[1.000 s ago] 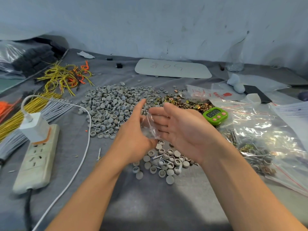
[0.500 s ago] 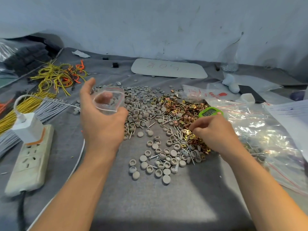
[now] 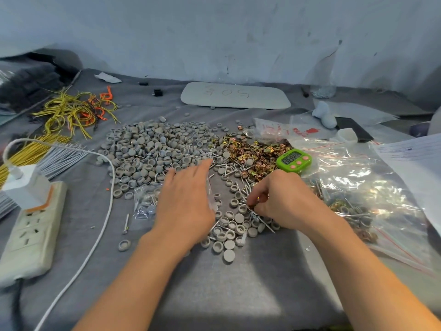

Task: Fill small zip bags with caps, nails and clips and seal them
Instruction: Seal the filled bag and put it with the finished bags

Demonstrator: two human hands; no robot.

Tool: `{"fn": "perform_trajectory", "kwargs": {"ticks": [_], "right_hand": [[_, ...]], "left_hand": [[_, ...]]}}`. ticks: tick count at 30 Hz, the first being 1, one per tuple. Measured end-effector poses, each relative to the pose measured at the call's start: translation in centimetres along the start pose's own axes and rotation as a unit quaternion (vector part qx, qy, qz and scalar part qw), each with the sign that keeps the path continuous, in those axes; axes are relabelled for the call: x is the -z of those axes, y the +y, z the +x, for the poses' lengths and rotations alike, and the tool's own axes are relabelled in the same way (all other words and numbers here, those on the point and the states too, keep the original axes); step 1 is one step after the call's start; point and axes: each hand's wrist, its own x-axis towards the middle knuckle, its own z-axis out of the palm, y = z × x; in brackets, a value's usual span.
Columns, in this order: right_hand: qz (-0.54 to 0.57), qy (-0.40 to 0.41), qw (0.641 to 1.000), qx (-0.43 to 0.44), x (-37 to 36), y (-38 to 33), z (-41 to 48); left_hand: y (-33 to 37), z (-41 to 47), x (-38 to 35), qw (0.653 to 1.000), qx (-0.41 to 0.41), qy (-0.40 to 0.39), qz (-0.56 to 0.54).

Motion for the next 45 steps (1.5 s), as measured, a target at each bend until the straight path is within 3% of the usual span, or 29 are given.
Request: {"fn": "perform_trajectory", "kwargs": {"ticks": [3,6,9,13,16,21,25,31,33,35,38,40,41,45], "right_hand": [[0.015,0.012,1.000,-0.001,-0.4,0.2,0.3],[0.015,0.025,1.000,-0.006,-0.7,0.3,0.4],[0.133,0.055,0.989,-0.010,-1.0,0.4,0.0],[0.440,0.016,0.898,-0.009,-0.5,0.2,-0.9],[0.553,-0.012,0.833,-0.009,-0.2,-0.2,-1.1],[0.573,-0.032,0.819,-0.001,-0.3,-0.9,-1.2],[0.557,-0.043,0.829,0.015,-0.4,-1.3,-1.1],[0.592,-0.078,0.802,-0.001,-0.6,-1.3,-1.0],[0.587,-0.040,0.808,-0.023,-0.7,-1.4,-0.7],[0.526,0.013,0.850,-0.040,-1.1,-1.6,-0.5],[0.378,0.082,0.921,-0.053,-2.0,-1.8,-0.2],[0.285,0.103,0.951,-0.054,-2.6,-2.1,-0.1],[0.253,0.104,0.960,-0.050,-2.7,-2.3,-0.1],[0.220,0.105,0.968,-0.056,-2.8,-3.4,0.6]], "left_hand": [[0.0,-0.1,0.3,0.999,-0.008,-0.018,-0.032],[0.6,-0.4,1.0,0.993,-0.002,0.019,-0.119],[1.0,-0.6,1.6,0.980,-0.005,0.060,-0.187],[1.1,-0.5,2.4,0.978,-0.009,0.015,-0.206],[0.8,-0.4,3.0,0.968,-0.025,-0.024,-0.250],[1.1,-0.8,3.0,0.953,-0.038,0.044,-0.296],[1.0,-0.5,2.8,0.935,-0.003,0.036,-0.353],[0.9,-0.7,3.2,0.923,-0.005,0.050,-0.382],[0.5,-0.7,3.5,0.926,-0.011,0.065,-0.371],[-0.5,-0.3,3.9,0.941,-0.018,0.064,-0.333],[-2.2,-0.2,4.3,0.965,-0.025,-0.102,-0.241],[-2.7,-0.5,4.1,0.960,-0.018,-0.226,-0.165],[-2.7,-0.6,3.8,0.959,-0.012,-0.252,-0.133],[-1.9,0.0,3.0,0.980,0.027,-0.181,-0.078]]}}
